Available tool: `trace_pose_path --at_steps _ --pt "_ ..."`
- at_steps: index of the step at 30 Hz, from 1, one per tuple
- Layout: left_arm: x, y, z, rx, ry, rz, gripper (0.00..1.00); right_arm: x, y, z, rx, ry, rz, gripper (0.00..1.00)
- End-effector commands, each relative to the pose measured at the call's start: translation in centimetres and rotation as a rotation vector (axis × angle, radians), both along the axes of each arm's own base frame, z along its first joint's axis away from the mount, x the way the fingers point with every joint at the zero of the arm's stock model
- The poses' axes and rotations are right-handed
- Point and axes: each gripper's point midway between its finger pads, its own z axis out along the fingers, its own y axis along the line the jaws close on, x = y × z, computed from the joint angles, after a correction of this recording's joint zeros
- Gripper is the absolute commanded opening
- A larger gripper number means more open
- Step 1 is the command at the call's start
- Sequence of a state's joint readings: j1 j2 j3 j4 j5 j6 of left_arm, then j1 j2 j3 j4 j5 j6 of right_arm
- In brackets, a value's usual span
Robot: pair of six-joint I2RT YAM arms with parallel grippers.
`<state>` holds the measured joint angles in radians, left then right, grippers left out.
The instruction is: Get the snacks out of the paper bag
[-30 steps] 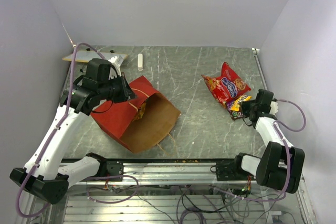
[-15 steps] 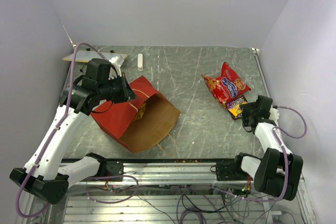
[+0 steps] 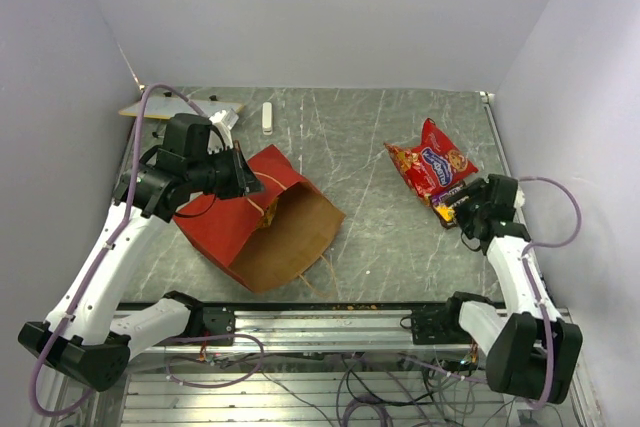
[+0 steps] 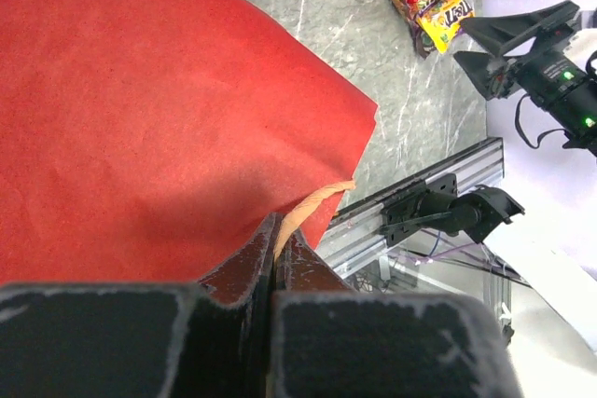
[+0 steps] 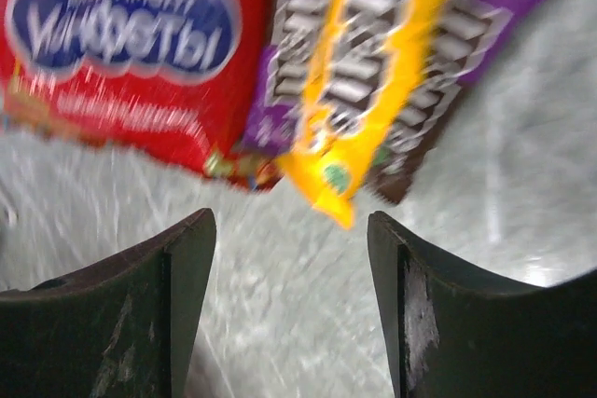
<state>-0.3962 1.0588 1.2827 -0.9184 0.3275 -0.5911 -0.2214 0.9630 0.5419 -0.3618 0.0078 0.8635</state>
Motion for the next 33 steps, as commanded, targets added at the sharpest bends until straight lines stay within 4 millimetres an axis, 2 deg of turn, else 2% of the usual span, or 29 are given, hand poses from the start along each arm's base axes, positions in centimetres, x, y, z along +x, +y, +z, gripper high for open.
trace_pose_path --at_steps 1,6,11,17,22,23,24,26,29,31,33 --pt "0.0 -0.6 0.8 -0.044 -0.021 -0.022 0.07 0.2 7.6 0.7 0.060 -0.044 0.382 0.65" --pt "0.2 -0.8 0.9 -0.053 -0.019 -0.022 0.07 -1.1 15.6 2.2 0.013 -0.115 0.637 0.65" --pt "0.4 -0.7 0.7 -0.046 -0.015 -0.009 0.07 -1.8 19.9 3.7 -0.052 -0.183 0.812 0.65" --pt "0.5 -0.5 1.0 -0.056 -0.016 0.022 0.07 -2.8 26.3 7.9 -0.228 -0.412 1.068 0.67" --pt "0.4 -0.9 1.4 -0.093 0.022 0.042 0.07 -5.4 32.3 11.3 -0.202 -0.625 1.135 0.67" --pt "0.2 -1.1 1.7 -0.108 0.028 0.033 0.07 -6.1 33.6 11.7 -0.196 -0.668 1.142 0.67" --pt "0.0 -1.2 1.9 -0.118 0.031 0.029 0.07 -7.8 35.6 12.1 -0.185 -0.724 1.182 0.67" --pt "-0.1 -1.0 1.8 -0.108 0.032 0.038 0.07 -10.1 38.4 12.1 -0.214 -0.832 1.213 0.68" --pt "-0.4 -0.8 1.3 -0.098 0.045 0.041 0.07 -13.2 42.5 11.0 -0.337 -0.982 1.247 0.71" --pt "-0.5 -1.0 1.3 -0.112 0.057 0.038 0.07 -13.3 44.5 10.0 -0.396 -1.000 1.213 0.73" --pt "-0.6 -1.1 1.8 -0.128 0.048 0.035 0.07 -12.6 46.0 8.6 -0.440 -0.956 1.159 0.74"
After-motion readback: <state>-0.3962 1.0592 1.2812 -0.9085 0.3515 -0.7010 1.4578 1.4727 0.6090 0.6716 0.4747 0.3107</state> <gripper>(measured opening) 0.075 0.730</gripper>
